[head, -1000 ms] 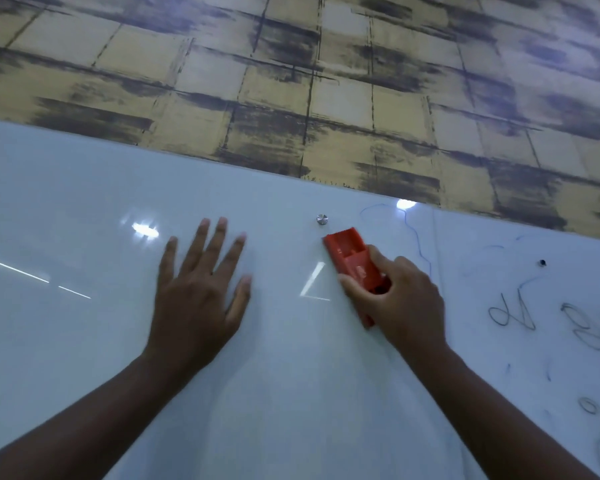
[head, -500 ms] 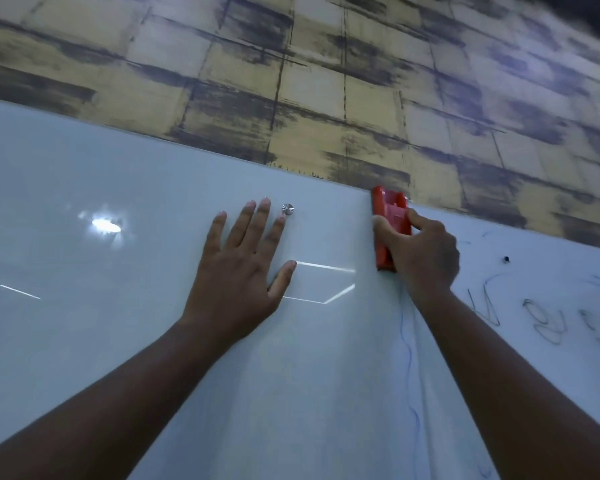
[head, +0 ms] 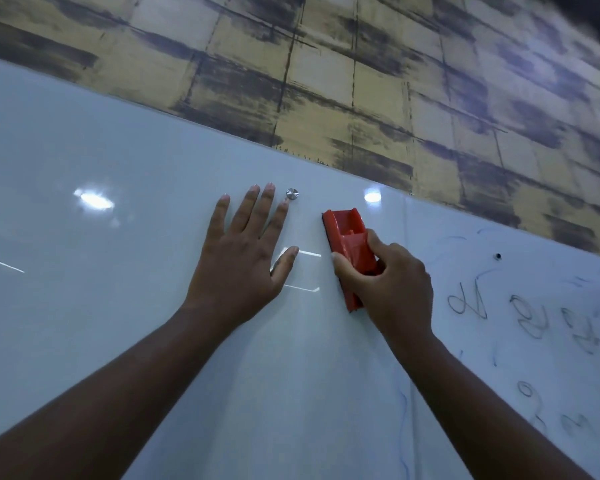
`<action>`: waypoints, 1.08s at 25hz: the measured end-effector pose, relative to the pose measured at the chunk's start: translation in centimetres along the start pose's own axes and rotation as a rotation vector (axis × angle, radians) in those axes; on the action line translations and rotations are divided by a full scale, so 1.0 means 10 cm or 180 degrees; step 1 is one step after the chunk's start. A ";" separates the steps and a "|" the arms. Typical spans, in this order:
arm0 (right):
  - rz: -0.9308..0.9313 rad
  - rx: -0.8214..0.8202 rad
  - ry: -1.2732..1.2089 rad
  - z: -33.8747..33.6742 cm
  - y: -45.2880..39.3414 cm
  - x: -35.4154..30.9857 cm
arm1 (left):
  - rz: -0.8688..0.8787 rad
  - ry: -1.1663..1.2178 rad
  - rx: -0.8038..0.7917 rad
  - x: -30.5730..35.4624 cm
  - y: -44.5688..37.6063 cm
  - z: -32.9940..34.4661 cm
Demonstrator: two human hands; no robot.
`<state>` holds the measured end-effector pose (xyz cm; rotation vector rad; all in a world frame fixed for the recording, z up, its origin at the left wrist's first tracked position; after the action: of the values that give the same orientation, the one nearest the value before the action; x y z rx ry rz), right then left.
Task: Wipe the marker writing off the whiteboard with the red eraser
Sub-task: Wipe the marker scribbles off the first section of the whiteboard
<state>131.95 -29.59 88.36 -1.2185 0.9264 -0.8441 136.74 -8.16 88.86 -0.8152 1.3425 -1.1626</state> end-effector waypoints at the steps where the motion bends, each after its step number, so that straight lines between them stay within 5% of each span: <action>1: -0.0060 -0.0060 0.0122 -0.03 -0.02 0.04 | -0.0005 -0.0002 0.0004 0.00 0.01 0.00; 9: 0.0647 0.0117 0.0313 -0.35 -0.33 0.70 | -0.0043 -0.0014 0.0114 0.08 0.21 -0.07; 20: -0.1354 -0.0420 0.0577 -0.11 0.87 0.09 | -0.0102 -0.0055 0.0022 0.20 0.41 -0.10; 27: -0.0526 -0.0234 0.0660 -0.32 0.35 0.63 | -0.0130 -0.0034 -0.0039 0.33 0.67 -0.14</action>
<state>131.63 -36.06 83.75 -1.3014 1.0406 -1.0919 136.04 -9.15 81.35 -0.8600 1.3310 -1.1812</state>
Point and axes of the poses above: each hand's wrist, its own y-axis away from the middle knuckle, its own z-axis out of the palm, x = y × z, the point moved 8 cm from there along -y, towards the middle knuckle, and after that the axes turned 5 degrees about z, right-handed, at the moved point
